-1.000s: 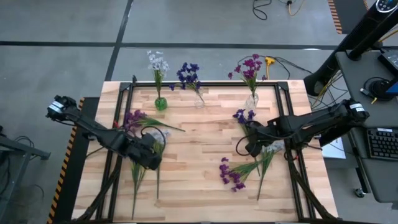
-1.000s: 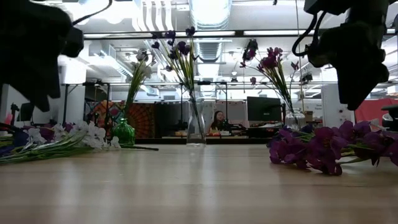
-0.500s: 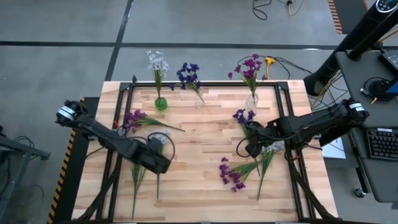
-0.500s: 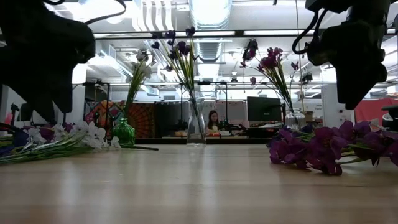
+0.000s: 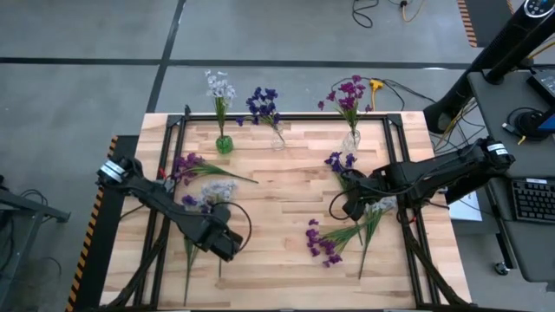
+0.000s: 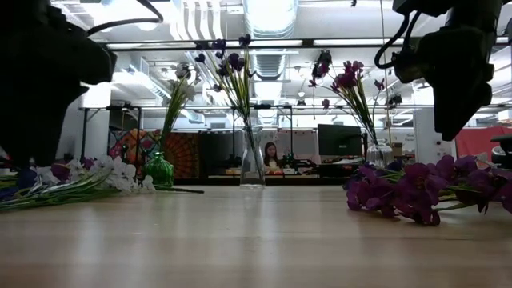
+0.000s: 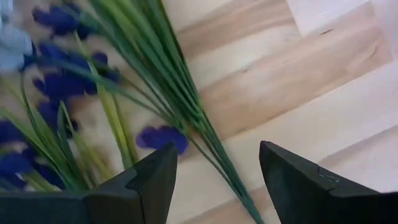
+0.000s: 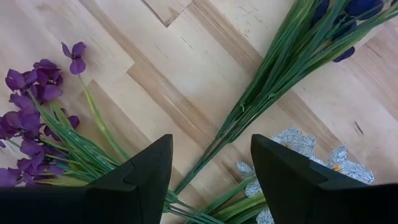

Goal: Sort flowers into vase by color
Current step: Put the left white flowers into the green vase

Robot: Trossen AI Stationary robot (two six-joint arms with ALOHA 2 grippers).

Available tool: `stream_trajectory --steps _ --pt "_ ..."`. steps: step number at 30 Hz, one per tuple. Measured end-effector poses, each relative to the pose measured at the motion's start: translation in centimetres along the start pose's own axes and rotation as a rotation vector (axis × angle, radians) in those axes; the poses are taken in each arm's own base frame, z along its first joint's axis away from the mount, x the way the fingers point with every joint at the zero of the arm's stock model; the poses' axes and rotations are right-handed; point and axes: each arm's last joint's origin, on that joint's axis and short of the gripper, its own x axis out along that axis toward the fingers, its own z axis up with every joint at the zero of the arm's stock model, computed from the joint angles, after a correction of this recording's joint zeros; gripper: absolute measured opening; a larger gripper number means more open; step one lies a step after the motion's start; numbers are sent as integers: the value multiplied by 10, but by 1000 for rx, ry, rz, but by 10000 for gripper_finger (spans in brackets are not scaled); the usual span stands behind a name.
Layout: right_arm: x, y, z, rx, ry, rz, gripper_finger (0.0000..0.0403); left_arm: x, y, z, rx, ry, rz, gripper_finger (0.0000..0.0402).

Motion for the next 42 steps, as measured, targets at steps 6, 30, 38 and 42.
stream_trajectory --steps 6,30,38,42 --pt "0 0 0 -15 -1 -1 210 2 -7 -18 -75 25 -72 210" --pt "0 2 2 -31 -16 18 210 34 -14 -37 -97 19 40 67" --pt "0 2 2 -30 -19 22 210 34 -14 -37 -73 20 41 8" --pt "0 3 3 -30 -27 32 210 32 -13 -36 -51 21 51 4"
